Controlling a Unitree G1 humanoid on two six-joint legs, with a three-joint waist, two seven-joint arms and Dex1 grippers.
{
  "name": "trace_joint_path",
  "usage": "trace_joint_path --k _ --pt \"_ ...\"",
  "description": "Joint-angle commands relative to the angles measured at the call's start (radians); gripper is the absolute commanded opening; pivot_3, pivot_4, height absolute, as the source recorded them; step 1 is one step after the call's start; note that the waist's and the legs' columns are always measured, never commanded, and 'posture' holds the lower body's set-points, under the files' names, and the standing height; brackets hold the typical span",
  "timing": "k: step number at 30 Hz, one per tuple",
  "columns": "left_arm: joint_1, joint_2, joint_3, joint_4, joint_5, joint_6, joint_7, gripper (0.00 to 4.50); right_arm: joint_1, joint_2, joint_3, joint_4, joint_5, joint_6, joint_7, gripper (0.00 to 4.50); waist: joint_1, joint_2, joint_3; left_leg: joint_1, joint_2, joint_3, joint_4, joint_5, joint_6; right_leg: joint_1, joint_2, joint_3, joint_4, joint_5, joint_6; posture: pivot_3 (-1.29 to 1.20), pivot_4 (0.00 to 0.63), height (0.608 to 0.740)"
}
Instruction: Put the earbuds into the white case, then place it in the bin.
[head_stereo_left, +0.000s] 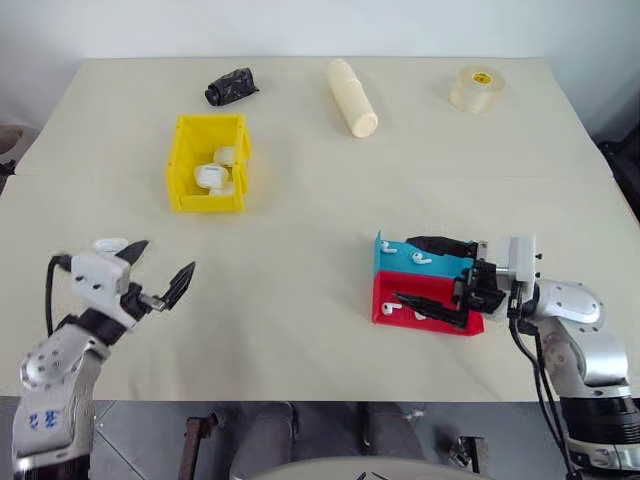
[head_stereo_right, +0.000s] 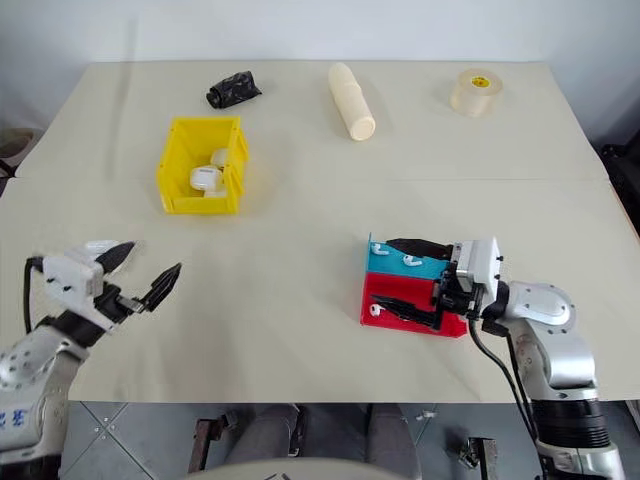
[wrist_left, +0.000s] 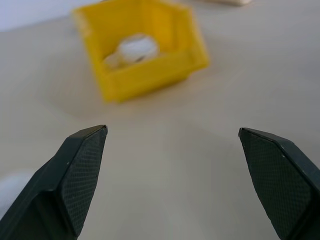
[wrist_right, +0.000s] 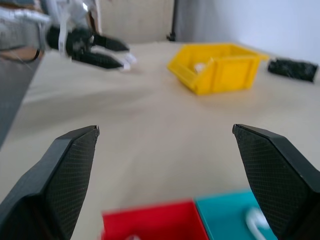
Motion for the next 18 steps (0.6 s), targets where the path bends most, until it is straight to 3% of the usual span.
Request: trace_joint_path --k 1,5,8,13,18 --pt "0.073 -0.08 0.097 -0.113 0.002 0.052 0.155 4.48 0.0 0.004 0.022 -0.067 0.007 -0.035 0.03 4.5 0.008 0.0 0.0 0.0 0.0 0.0 0.0 0.0 0.0 0.0 0.0 0.0 0.0 0.0 0.0 0.0 0.15 0.74" --pt "0.141 -0.173 0.198 -0.168 0.004 0.169 0.326 4.48 0.007 -0.019 0.041 -0.088 0.027 -0.011 0.061 4.5 0.01 0.0 0.0 0.0 0.0 0.0 0.0 0.0 0.0 0.0 0.0 0.0 0.0 0.0 0.0 0.0 0.15 0.74" --pt "0.156 -0.201 0.233 -0.198 -0.025 0.225 0.368 4.48 0.003 -0.027 0.038 -0.088 0.035 0.007 0.065 4.5 0.011 -0.001 0.0 0.0 0.0 0.0 0.0 0.0 0.0 0.001 0.0 0.0 0.0 0.0 0.0 0.0 0.15 0.74" --pt "0.116 -0.151 0.235 -0.236 -0.096 0.347 0.36 4.48 0.002 -0.04 0.018 -0.063 0.035 0.016 0.077 4.5 0.011 -0.001 0.0 0.0 0.0 0.0 0.0 0.0 0.0 0.001 0.0 0.0 0.0 0.0 0.0 0.0 0.15 0.74" --pt "-0.019 0.003 0.237 -0.219 -0.153 0.608 0.39 4.48 0.023 -0.07 -0.006 -0.052 0.038 0.031 0.078 4.5 0.01 -0.001 0.0 0.001 0.0 -0.001 0.0 0.0 0.0 0.0 0.001 0.0 0.0 0.0 -0.001 0.0 0.15 0.74"
